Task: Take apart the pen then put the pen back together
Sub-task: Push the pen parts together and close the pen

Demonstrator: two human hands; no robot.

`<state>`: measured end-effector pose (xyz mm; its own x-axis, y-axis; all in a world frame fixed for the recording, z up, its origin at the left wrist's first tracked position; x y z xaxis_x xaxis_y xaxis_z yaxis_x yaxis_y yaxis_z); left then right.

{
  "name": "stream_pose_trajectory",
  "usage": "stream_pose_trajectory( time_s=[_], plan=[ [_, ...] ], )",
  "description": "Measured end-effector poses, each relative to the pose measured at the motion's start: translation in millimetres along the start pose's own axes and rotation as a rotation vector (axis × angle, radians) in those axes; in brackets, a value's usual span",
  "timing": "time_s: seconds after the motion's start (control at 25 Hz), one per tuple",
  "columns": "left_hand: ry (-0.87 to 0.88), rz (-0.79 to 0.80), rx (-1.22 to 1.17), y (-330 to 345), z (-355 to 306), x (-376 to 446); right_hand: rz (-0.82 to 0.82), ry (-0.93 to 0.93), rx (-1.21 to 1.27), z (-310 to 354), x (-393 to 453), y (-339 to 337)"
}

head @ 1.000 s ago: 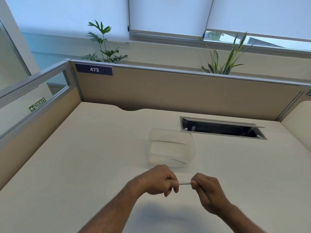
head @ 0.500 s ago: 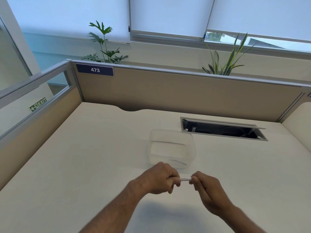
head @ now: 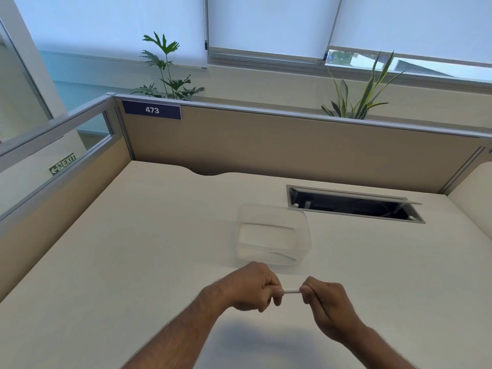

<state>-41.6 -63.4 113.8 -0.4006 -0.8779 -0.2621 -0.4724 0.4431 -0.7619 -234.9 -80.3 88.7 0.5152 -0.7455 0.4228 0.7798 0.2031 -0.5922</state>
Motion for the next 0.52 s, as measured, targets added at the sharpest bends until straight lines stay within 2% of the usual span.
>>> stream_pose_trajectory(
  time_s=[0.12,0.2,0.32,0.4,0.52],
  plan=[
    [0.012,-0.183,0.112,-3.9,5.2,1.0,-0.003,0.224,0.113,1.1,3.1,9.6],
    [0.017,-0.285,0.172,-5.3,7.3,1.6,-0.004,0.409,0.277,2.6,7.8,11.9],
    [0.019,-0.362,0.242,-7.0,6.0,3.9,0.049,0.677,0.511,4.0,12.7,9.5],
    [-0.006,-0.334,0.204,-8.8,5.5,4.7,0.057,0.611,0.431,4.3,13.5,8.0],
    [-0.021,-0.187,0.107,-8.8,4.6,5.0,0.019,0.288,0.07,4.8,11.0,2.4]
  ],
)
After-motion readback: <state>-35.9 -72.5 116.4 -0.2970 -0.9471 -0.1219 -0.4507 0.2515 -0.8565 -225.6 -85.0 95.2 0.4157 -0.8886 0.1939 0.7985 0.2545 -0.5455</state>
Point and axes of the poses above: each hand's wrist, its own x-axis towards the middle knuckle, its own y-axis out of the palm, z = x × y, the point moved 3 cm from there along x, towards the middle knuckle, and after that the axes turned 11 degrees about x, right-handed, at the moved point
